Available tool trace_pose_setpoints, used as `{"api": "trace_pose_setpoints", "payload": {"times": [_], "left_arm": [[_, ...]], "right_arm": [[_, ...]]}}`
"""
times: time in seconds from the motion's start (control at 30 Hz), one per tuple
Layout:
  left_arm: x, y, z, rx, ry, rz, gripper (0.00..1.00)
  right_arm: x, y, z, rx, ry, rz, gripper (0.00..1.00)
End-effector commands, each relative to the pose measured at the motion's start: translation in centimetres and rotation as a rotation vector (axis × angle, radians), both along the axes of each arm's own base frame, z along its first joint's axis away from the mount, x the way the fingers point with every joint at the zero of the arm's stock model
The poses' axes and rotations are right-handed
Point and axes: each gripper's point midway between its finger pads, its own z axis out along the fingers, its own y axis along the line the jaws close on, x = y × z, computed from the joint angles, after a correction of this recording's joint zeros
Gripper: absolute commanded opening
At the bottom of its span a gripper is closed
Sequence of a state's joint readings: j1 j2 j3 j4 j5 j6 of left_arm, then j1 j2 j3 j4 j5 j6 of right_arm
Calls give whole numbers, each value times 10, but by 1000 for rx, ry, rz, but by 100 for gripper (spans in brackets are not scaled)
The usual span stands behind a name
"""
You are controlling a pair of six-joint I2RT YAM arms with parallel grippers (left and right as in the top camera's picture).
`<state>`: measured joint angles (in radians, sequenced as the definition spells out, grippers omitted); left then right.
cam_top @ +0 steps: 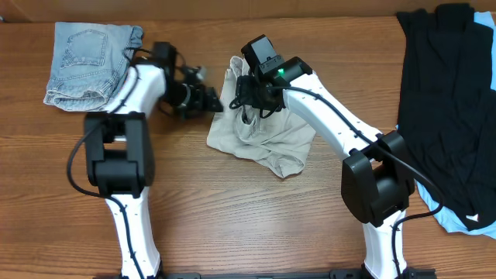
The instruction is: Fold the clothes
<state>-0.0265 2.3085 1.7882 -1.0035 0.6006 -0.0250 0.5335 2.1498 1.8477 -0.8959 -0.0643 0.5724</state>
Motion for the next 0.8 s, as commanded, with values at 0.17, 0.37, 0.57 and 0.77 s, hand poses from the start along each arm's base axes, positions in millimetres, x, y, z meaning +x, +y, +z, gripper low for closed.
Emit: {"api": "trace_pose_setpoints", "payload": {"times": [0.17, 0.37, 0.57, 0.77], "left_arm": [[32, 120, 75, 270, -41, 191, 81], [43, 122, 101, 229, -100, 211, 81], [43, 110, 101, 220, -104, 187, 80], [48, 92, 102, 219, -130, 151, 81]], "right_arm": [[1, -2, 49, 143, -12, 11, 53], [-18, 23, 19, 114, 14, 64, 4], [-28, 40, -18, 89, 33, 75, 4], [-46, 57, -48, 143, 154, 102, 4]]}}
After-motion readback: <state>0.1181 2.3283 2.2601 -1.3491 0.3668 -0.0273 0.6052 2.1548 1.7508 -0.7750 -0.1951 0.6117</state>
